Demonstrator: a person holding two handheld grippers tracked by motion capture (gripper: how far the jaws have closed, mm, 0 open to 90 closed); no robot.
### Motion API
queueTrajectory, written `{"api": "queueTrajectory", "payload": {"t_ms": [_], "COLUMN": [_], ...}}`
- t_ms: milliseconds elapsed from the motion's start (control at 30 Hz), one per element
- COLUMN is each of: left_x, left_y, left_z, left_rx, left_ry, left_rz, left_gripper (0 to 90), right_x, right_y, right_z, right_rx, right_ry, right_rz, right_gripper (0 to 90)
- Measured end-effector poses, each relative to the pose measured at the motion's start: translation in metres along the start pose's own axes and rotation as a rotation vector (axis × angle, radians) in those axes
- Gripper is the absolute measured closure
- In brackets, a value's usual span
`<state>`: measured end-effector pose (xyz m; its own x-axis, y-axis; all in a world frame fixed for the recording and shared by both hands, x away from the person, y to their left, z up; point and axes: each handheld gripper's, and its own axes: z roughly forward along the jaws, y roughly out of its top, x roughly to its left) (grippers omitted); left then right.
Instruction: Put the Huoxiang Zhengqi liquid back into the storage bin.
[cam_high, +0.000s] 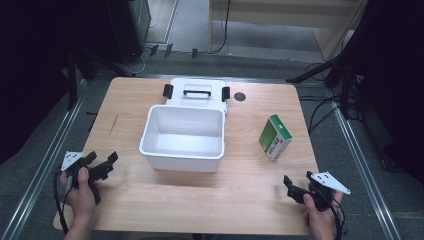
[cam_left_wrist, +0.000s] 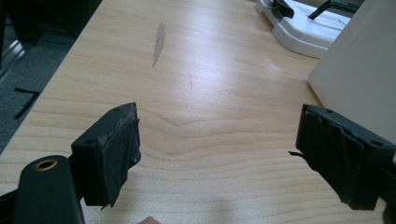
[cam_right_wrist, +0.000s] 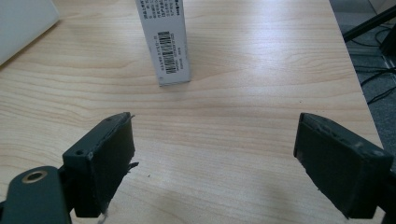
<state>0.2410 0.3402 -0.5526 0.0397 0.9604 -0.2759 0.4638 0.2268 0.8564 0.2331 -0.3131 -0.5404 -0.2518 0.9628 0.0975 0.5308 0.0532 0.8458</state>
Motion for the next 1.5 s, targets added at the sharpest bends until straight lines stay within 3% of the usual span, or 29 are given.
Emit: {"api": "queueTrajectory", "payload": {"t_ms": [200, 300, 467, 700, 833, 900, 1000, 1033, 1067, 1133, 1167, 1200, 1233, 1367, 1433, 1500], "left_x": [0.000, 0.000, 0.000, 0.001, 0.001, 0.001, 0.001, 0.001, 0.001, 0.002, 0.002, 0.002, 0.002, 0.001, 0.001, 0.001], "left_y": [0.000, 0.000, 0.000, -0.001, 0.000, 0.000, 0.000, 0.000, 0.000, 0.000, 0.000, 0.000, 0.000, 0.000, 0.000, 0.000], "left_z": [0.000, -0.001, -0.001, -0.001, -0.001, -0.001, -0.001, -0.001, -0.001, -0.001, -0.001, -0.001, -0.001, 0.000, 0.000, 0.000], "left_rx": [0.000, 0.001, -0.002, -0.006, -0.003, -0.003, -0.002, -0.002, -0.001, 0.000, 0.000, 0.001, 0.002, 0.004, 0.005, 0.006], "left_ry": [0.001, -0.003, -0.005, -0.004, -0.005, -0.006, -0.007, -0.007, -0.008, -0.009, -0.009, -0.009, -0.010, -0.009, -0.010, -0.012], "left_rz": [0.003, 0.004, 0.001, -0.007, -0.004, -0.006, -0.006, -0.006, -0.005, -0.006, -0.006, -0.007, -0.006, -0.009, -0.007, -0.009], "left_gripper": [14.8, 14.7, 14.7, 14.7, 14.8, 14.7, 14.8, 14.7, 14.8, 14.8, 14.8, 14.8, 14.7, 14.8, 14.8, 14.8], "right_x": [-0.001, -0.001, 0.002, 0.005, 0.014, 0.016, 0.026, 0.026, 0.033, 0.039, 0.039, 0.044, 0.046, 0.058, 0.062, 0.064], "right_y": [0.000, 0.004, 0.016, 0.035, 0.061, 0.067, 0.090, 0.090, 0.104, 0.116, 0.116, 0.128, 0.134, 0.153, 0.163, 0.173], "right_z": [-0.002, -0.004, -0.005, -0.005, -0.006, -0.006, -0.005, -0.005, -0.002, 0.002, 0.002, 0.007, 0.010, 0.019, 0.023, 0.027], "right_rx": [-0.001, 0.002, 0.045, 0.107, 0.199, 0.216, 0.312, 0.312, 0.389, 0.467, 0.467, 0.551, 0.591, 0.718, 0.739, 0.762], "right_ry": [0.005, 0.031, 0.004, 0.017, -0.016, -0.016, 0.000, 0.000, 0.006, 0.017, 0.017, 0.019, 0.024, 0.016, -0.029, -0.031], "right_rz": [0.010, 0.022, 0.000, -0.032, -0.091, -0.097, -0.135, -0.135, -0.180, -0.209, -0.209, -0.213, -0.229, -0.311, -0.313, -0.295], "right_gripper": [12.3, 12.5, 13.1, 13.1, 13.1, 13.2, 13.2, 13.2, 13.2, 13.2, 13.2, 13.1, 13.1, 13.6, 14.1, 14.0]}}
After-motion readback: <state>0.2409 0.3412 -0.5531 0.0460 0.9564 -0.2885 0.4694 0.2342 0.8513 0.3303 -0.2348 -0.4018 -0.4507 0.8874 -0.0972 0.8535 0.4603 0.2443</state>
